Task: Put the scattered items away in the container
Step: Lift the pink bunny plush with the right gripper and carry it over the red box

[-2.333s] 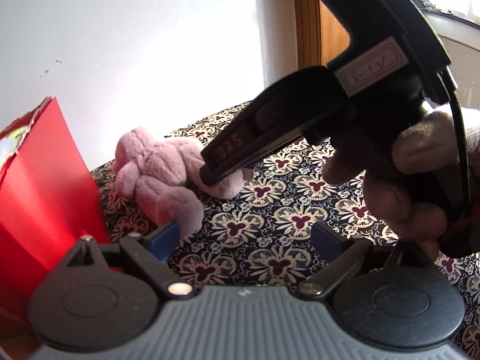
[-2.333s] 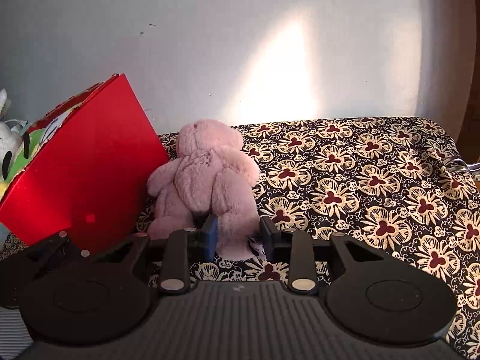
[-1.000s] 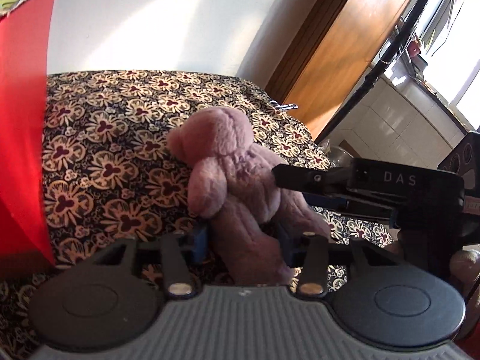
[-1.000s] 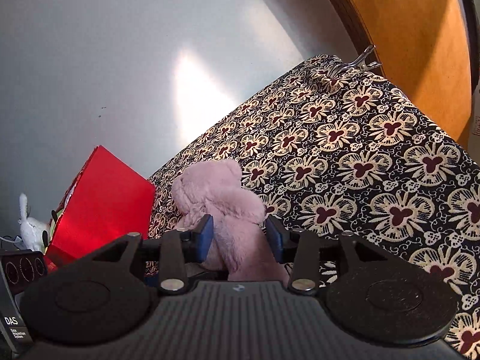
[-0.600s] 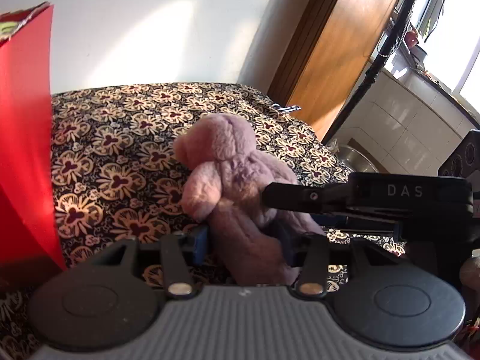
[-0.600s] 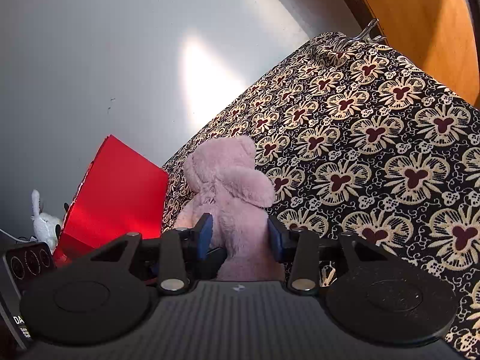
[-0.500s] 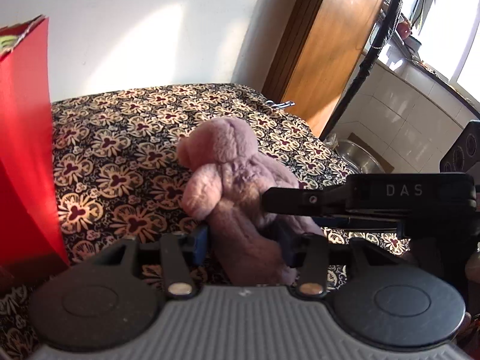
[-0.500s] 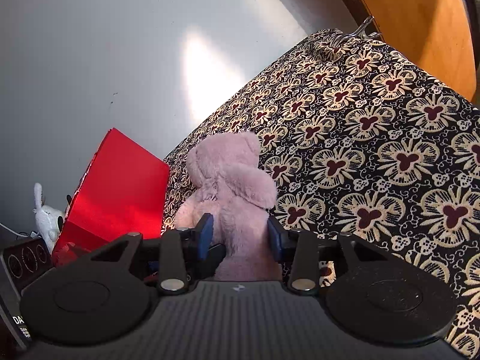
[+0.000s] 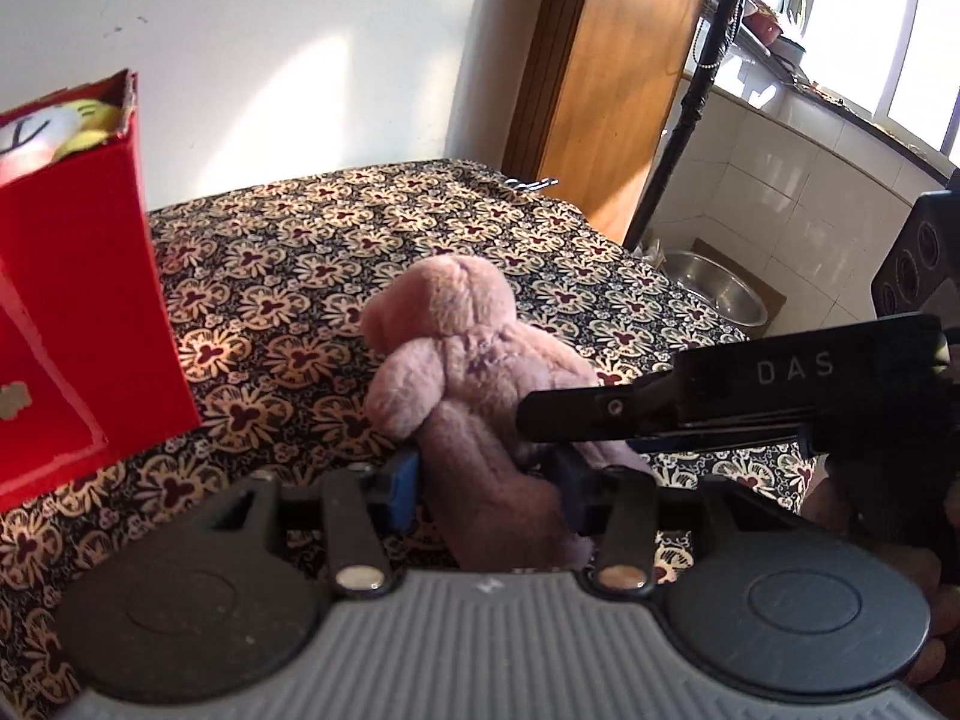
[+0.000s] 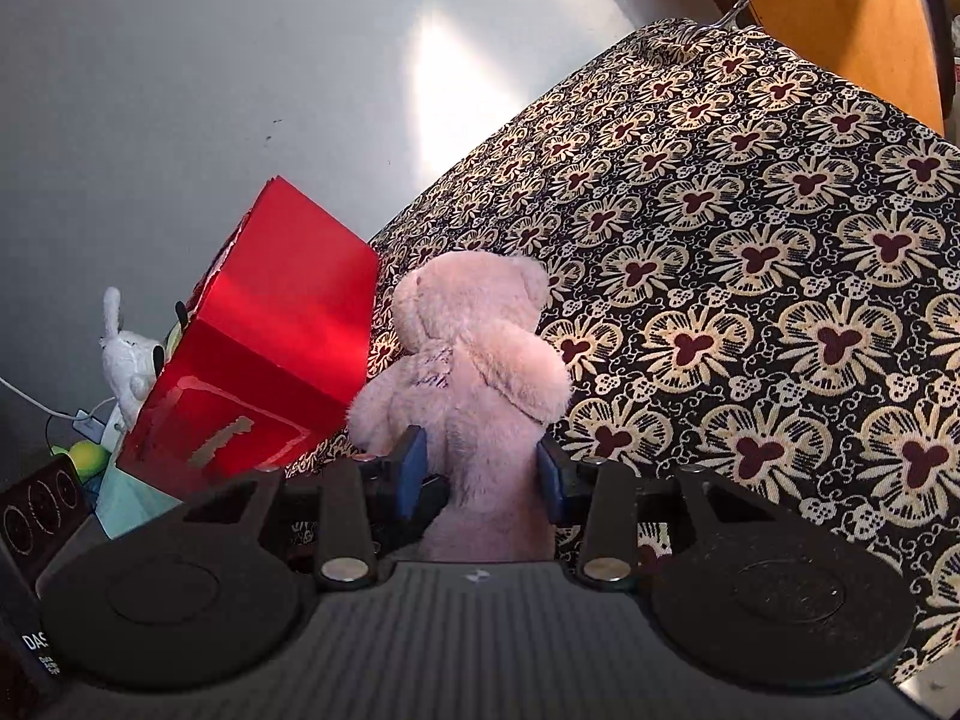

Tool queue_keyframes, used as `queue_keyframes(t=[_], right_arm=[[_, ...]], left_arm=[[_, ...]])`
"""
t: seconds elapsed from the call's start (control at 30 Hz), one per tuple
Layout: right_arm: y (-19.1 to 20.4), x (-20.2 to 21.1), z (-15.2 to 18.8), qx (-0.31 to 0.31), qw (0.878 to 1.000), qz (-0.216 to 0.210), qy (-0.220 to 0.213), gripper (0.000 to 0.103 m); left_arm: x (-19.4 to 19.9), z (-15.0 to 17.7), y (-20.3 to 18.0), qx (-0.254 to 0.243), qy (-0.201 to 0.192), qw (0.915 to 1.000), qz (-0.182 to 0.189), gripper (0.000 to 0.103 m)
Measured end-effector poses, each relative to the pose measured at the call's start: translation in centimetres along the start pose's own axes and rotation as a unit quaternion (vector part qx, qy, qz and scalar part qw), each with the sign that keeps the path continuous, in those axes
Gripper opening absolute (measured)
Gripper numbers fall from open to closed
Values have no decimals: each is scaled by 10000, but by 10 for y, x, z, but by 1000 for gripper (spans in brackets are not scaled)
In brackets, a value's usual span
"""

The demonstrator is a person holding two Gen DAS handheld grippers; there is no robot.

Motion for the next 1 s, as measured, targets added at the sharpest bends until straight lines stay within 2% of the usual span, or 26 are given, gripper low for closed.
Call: queue_keyframes(t=[0.23, 0.43, 0.6, 1.0], right_arm=[[41, 3, 19, 270, 9989, -386, -49, 42], [77, 2, 34, 536, 9962, -686, 8, 42], [106, 2, 44, 805, 9924, -934, 66, 42], [167, 7, 61, 1366, 9782, -1558, 137, 42]], left_arm=[[53, 12, 6, -241, -232, 9988, -358, 47], [93, 21, 20, -108, -393, 9979, -504, 48], [126, 29, 29, -69, -537, 9956, -771, 47], [194, 38, 41, 244, -981, 9874, -1221, 48]])
Point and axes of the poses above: each gripper's, at about its wrist camera, not at the fingertips, and x roughly against the way its jaws point, y to its left, z to its underside, the point moved 8 cm from there along -x, roughly the way its jaws point, and after that the axes turned 11 degrees about z, right-handed, at the moved point
